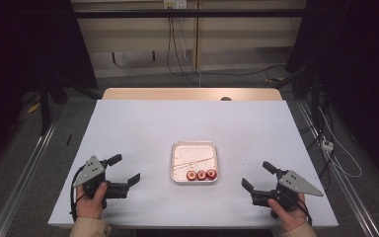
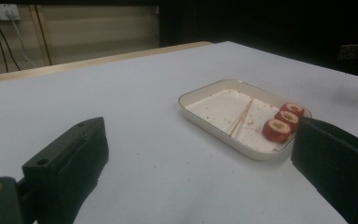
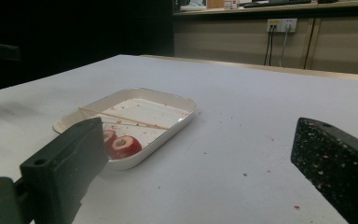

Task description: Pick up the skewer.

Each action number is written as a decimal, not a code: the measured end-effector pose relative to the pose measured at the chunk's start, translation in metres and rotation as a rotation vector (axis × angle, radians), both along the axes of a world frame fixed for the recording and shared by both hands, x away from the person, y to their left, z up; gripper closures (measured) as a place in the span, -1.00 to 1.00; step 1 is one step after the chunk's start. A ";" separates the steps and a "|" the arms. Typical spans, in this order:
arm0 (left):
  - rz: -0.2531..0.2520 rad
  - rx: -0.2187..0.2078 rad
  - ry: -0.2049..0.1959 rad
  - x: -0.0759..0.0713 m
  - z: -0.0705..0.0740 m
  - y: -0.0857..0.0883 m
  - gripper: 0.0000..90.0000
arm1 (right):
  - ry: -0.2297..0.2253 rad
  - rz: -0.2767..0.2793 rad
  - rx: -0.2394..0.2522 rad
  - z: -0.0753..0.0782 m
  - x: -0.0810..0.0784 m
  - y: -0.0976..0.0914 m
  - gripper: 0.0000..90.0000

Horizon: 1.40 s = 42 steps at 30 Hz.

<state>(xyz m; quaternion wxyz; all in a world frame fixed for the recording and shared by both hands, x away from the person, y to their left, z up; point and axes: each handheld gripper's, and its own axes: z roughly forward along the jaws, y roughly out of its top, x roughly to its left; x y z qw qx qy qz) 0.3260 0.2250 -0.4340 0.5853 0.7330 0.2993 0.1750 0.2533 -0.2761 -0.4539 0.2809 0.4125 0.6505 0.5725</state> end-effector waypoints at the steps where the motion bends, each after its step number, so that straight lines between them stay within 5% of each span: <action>1: -0.005 0.006 -0.003 0.000 0.000 0.000 -0.92 | -0.001 -0.002 -0.002 0.000 0.000 0.000 -0.95; 22: -0.015 -0.030 -0.016 0.007 0.008 -0.010 -0.93 | -0.001 0.013 -0.007 0.000 0.004 0.004 -0.94; 27: 0.001 -0.066 -0.009 0.011 0.014 -0.021 -0.93 | -0.003 0.010 -0.004 0.001 0.004 0.002 -0.94; 42: -0.019 -0.057 -0.002 0.017 0.015 -0.039 -0.93 | -0.010 0.024 -0.004 0.003 0.004 0.005 -0.94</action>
